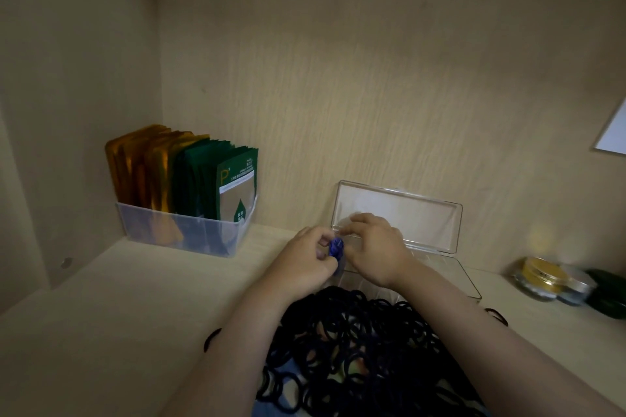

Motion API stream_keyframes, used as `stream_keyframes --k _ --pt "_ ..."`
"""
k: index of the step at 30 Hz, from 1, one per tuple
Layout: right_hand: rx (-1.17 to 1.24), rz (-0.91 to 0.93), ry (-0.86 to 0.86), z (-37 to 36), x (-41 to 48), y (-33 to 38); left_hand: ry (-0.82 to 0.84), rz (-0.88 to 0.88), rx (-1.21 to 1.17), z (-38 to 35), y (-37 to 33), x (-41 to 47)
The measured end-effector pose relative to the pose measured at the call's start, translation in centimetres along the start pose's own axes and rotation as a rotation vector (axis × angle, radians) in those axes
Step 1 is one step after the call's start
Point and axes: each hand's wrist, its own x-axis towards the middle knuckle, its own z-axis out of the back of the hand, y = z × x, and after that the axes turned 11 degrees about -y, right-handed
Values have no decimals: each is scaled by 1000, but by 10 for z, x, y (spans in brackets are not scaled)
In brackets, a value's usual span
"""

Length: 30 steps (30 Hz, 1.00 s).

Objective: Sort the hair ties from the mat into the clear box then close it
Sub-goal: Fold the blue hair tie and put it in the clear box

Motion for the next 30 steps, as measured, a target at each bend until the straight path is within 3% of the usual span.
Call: stream_keyframes --k 10,17,24,30 --pt "-12 12 31 15 9 12 8 102 -89 -1 5 2" --pt "-55 141 91 15 -12 11 -9 83 -57 -3 7 4" --pt "-14 132 164 16 -21 13 9 75 -29 -2 5 1" --pt "240 76 -27 45 -35 3 -85 -115 224 13 -21 -6"
